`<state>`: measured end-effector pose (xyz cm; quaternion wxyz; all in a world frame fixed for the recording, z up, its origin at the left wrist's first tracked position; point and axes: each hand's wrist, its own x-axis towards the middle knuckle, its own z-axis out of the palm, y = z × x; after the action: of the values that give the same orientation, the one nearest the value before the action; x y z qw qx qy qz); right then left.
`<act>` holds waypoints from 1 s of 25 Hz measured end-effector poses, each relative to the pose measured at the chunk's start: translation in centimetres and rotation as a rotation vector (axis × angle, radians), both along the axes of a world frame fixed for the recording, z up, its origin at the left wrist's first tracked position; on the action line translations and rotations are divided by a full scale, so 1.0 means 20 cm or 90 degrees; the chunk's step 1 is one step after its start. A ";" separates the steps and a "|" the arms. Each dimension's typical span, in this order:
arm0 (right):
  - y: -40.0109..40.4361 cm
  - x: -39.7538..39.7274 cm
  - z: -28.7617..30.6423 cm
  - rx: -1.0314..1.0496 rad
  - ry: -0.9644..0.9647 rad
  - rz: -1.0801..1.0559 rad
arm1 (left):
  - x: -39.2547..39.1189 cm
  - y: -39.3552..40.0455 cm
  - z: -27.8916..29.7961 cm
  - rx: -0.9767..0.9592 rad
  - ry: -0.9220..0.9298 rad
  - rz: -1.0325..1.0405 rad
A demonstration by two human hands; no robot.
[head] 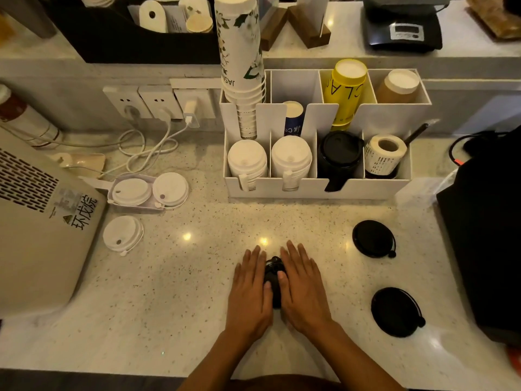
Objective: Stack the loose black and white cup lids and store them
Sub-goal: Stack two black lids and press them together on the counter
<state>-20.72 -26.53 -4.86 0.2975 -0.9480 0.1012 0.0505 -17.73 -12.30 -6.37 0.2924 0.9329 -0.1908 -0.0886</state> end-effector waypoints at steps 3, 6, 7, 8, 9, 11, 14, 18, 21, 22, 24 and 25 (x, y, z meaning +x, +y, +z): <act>0.01 -0.01 -0.08 -0.043 0.024 0.057 | 0.00 -0.04 -0.05 0.111 -0.016 -0.033; 0.01 -0.02 -0.13 -0.084 0.019 0.054 | 0.00 -0.05 -0.08 0.163 -0.024 -0.047; 0.01 -0.02 -0.14 -0.101 0.020 0.052 | 0.00 -0.05 -0.08 0.169 -0.025 -0.049; 0.01 -0.02 -0.14 -0.110 0.024 0.050 | 0.00 -0.05 -0.09 0.173 -0.024 -0.050; 0.02 -0.01 -0.15 -0.117 0.029 0.049 | 0.00 -0.05 -0.09 0.176 -0.021 -0.049; 0.02 -0.01 -0.16 -0.134 0.039 0.050 | 0.01 -0.06 -0.09 0.185 -0.019 -0.049; 0.02 -0.01 -0.15 -0.143 0.050 0.053 | 0.01 -0.06 -0.08 0.194 -0.017 -0.049; 0.02 -0.01 -0.13 -0.113 0.030 0.046 | 0.00 -0.06 -0.08 0.199 -0.009 -0.047; 0.02 -0.02 -0.13 -0.087 0.012 0.026 | 0.00 -0.06 -0.07 0.198 -0.008 -0.044; 0.02 -0.02 -0.12 -0.079 0.009 0.017 | 0.00 -0.06 -0.06 0.193 -0.003 -0.043; 0.03 -0.02 -0.12 -0.085 0.011 -0.002 | 0.00 -0.07 -0.04 0.187 -0.003 -0.043; 0.03 -0.02 -0.12 -0.092 0.012 -0.005 | 0.00 -0.07 -0.03 0.185 -0.003 -0.044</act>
<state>-21.04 -25.93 -7.23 0.2272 -0.9662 0.1109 0.0507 -17.70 -13.71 -6.89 0.1506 0.9585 -0.2086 -0.1226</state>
